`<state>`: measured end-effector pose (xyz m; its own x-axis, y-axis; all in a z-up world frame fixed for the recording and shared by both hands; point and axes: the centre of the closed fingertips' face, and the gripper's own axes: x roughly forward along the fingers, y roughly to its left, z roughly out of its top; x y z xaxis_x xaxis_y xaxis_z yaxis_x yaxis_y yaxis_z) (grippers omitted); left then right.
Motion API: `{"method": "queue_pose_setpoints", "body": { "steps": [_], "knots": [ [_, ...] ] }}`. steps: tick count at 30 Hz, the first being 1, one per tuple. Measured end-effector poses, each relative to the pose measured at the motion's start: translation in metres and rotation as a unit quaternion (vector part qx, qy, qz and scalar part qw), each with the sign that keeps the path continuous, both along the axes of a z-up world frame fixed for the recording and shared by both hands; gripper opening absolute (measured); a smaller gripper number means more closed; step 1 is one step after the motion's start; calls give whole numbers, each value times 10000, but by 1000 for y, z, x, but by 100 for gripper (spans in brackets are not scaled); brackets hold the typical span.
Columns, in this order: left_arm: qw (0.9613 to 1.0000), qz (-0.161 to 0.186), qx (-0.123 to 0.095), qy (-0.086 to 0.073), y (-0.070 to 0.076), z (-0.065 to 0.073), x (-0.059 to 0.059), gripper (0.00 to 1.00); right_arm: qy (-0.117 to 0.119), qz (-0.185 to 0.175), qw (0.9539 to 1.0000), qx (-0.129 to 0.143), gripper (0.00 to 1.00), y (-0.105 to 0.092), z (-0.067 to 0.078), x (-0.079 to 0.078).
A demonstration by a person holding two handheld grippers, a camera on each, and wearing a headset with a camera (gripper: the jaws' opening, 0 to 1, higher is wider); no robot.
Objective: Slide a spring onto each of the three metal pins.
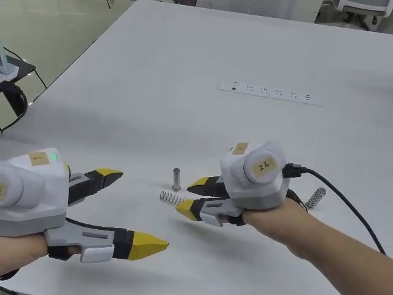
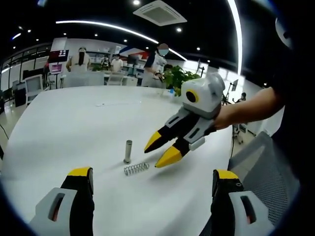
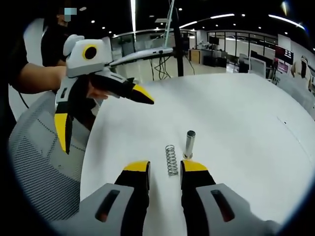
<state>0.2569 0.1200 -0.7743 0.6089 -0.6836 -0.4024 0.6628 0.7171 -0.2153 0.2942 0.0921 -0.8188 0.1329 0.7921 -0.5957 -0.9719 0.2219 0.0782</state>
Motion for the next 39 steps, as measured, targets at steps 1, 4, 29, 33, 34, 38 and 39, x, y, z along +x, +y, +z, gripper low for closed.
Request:
{"method": "queue_pose_setpoints", "body": {
  "steps": [1, 4, 29, 33, 34, 38, 39],
  "knots": [
    [10000, 8, -54, 15, -1, 1, 0, 98, -1, -11, 10000, -24, 23, 1, -2, 1],
    [10000, -11, -47, -2, -2, 1, 0, 98, 14, -18, 9999, -153, 22, 3, -9, 4],
    [10000, 22, -24, 86, 2, -3, -4, 98, -58, 168, 9990, -399, 9, 11, -34, 7],
    [10000, 13, -21, 89, 1, -3, -4, 98, -49, 230, 9990, -393, 8, 8, -31, 4],
    [10000, 7, -26, 84, 0, -2, -3, 98, -72, 244, 9991, -352, 8, 8, -28, 3],
    [10000, -23, -32, 68, -4, -1, -2, 98, -78, 268, 9992, -274, 8, 4, -17, 0],
    [10000, -41, -26, 61, -5, -1, -1, 98, -74, 287, 9992, -266, 8, 2, -14, -2]
  ]
}}
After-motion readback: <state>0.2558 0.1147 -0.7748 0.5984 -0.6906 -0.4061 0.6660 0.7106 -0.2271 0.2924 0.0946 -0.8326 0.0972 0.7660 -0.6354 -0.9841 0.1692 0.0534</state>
